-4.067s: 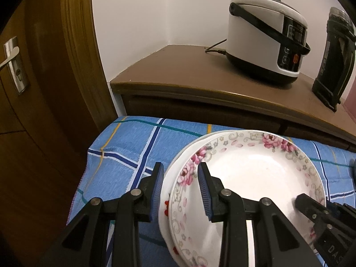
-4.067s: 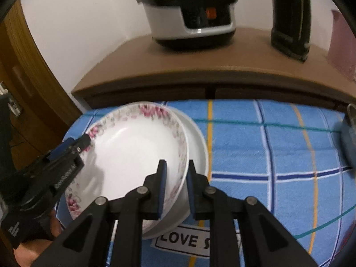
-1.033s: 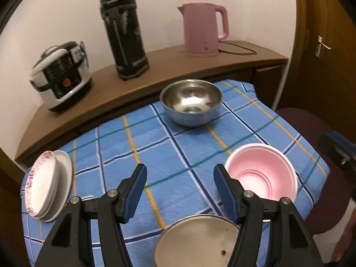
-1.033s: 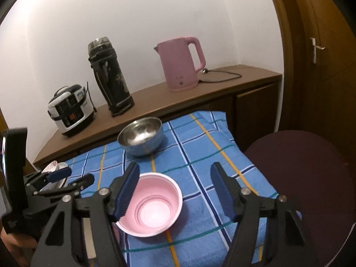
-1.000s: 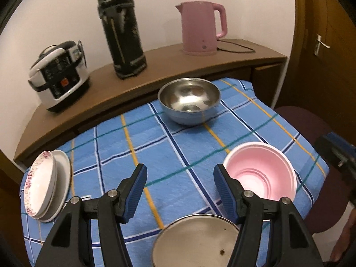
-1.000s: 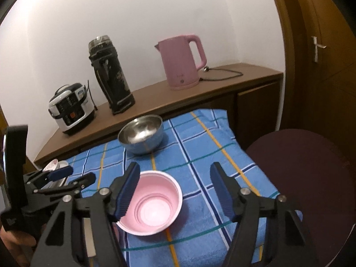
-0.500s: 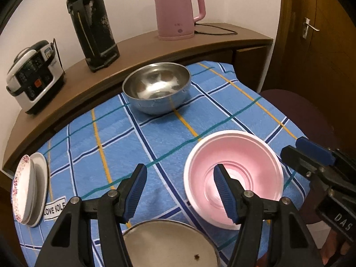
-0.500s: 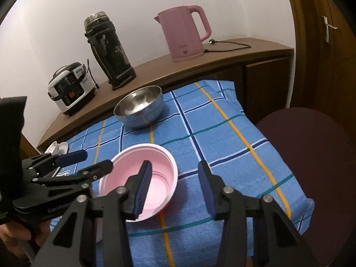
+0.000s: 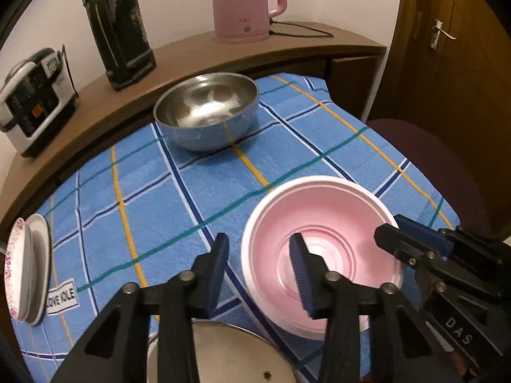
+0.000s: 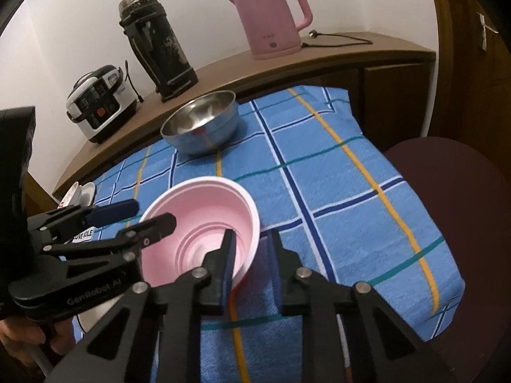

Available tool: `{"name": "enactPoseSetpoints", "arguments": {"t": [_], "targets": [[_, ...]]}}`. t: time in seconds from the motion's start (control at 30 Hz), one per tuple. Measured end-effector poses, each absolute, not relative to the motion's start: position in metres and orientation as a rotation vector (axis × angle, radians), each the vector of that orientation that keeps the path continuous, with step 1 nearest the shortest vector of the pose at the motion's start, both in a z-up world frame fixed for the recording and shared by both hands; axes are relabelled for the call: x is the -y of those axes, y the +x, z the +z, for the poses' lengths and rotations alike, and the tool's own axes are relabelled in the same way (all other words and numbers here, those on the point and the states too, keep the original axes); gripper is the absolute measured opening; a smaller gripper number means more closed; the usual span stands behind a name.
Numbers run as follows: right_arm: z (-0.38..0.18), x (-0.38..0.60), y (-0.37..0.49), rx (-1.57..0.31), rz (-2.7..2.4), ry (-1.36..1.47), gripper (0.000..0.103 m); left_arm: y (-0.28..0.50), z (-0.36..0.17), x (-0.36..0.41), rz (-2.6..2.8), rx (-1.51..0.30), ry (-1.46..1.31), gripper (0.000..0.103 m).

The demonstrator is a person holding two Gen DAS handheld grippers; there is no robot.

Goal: Organize plates and bowls

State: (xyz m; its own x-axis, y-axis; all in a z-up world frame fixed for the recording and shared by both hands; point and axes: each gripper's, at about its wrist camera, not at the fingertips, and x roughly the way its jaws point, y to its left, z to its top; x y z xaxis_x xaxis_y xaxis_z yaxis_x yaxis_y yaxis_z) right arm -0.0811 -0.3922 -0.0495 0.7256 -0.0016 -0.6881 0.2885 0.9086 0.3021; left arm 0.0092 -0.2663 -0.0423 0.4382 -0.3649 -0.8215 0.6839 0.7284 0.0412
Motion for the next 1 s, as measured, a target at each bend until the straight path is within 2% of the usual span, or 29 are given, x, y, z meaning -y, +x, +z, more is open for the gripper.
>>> {"name": "enactPoseSetpoints", "arguments": {"t": [0.03,0.13,0.4,0.73,1.0], "targets": [[-0.050,0.392,-0.081,-0.750,-0.165,0.412,0.016,0.009,-0.044,0.267,-0.676,-0.905,0.397,0.040],[-0.053,0.393,-0.080,-0.759,-0.155,0.426,0.015,0.008,-0.047,0.268,-0.687,-0.913,0.398,0.030],[-0.054,0.393,-0.078,-0.772,-0.159,0.419,0.013,0.013,-0.049,0.267,-0.679,-0.918,0.372,0.018],[-0.045,0.398,-0.076,-0.769,-0.188,0.423,0.010,0.012,-0.033,0.269,-0.680,-0.875,0.370,0.018],[-0.009,0.394,-0.066,-0.704,-0.173,0.366,0.010,0.025,-0.007,0.265,-0.647,-0.813,0.356,0.018]]}}
